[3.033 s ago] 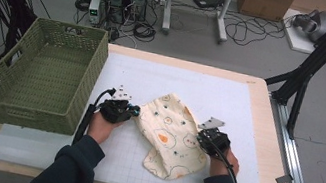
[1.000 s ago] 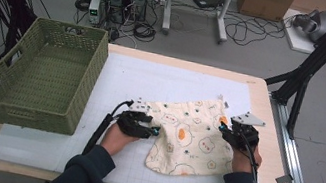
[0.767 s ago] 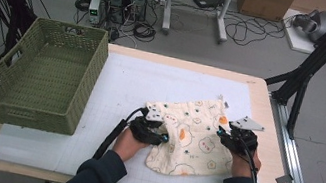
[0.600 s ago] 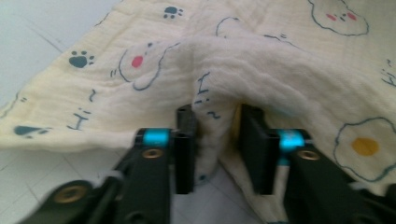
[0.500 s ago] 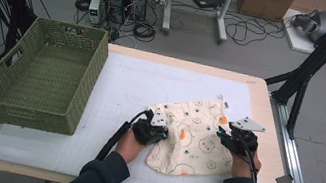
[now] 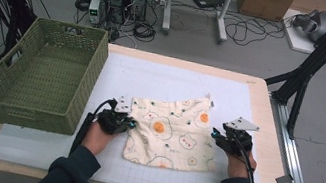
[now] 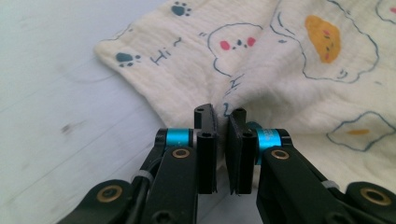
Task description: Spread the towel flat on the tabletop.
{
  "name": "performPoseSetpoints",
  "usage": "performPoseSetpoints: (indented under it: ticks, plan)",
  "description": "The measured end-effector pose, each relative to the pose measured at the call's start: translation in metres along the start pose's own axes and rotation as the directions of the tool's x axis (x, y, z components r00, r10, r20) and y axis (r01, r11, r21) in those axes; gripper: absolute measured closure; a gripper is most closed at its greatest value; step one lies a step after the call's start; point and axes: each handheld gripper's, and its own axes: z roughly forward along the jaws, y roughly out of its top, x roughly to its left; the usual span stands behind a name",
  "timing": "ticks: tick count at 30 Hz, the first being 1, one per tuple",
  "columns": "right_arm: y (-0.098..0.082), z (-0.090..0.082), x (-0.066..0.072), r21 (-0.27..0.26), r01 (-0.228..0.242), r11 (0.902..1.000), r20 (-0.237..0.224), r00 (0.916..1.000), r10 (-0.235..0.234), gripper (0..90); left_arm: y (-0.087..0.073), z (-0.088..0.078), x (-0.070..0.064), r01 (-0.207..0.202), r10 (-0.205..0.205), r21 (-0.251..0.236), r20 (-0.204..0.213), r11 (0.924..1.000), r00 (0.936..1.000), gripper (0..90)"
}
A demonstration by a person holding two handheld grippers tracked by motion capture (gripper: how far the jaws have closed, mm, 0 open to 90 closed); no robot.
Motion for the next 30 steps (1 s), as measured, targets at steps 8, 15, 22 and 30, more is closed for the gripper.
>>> performPoseSetpoints:
  ticks: [8,15,22,30]
  plan:
    - [0.002,0.009,0.014,0.000,0.005,1.0000,-0.113,0.9936,-0.005,54.6,-0.008,-0.008,0.013,0.046,-0.048,-0.027,-0.053,0.9986,0.9975,80.7]
    - [0.003,0.012,0.032,-0.003,0.010,0.9999,-0.223,0.9747,-0.011,52.3,-0.007,-0.011,0.016,0.116,-0.123,-0.111,-0.052,0.9870,0.9911,47.5]
    - [-0.001,0.019,0.044,0.070,0.026,0.9972,-0.240,0.9707,-0.008,50.3,-0.006,-0.015,0.019,0.142,-0.148,-0.157,-0.026,0.9772,0.9886,43.0]
    - [-0.005,0.006,0.050,0.101,0.057,0.9933,-0.253,0.9671,-0.029,86.0,-0.006,-0.016,0.020,0.147,-0.152,-0.182,-0.014,0.9723,0.9883,43.3]
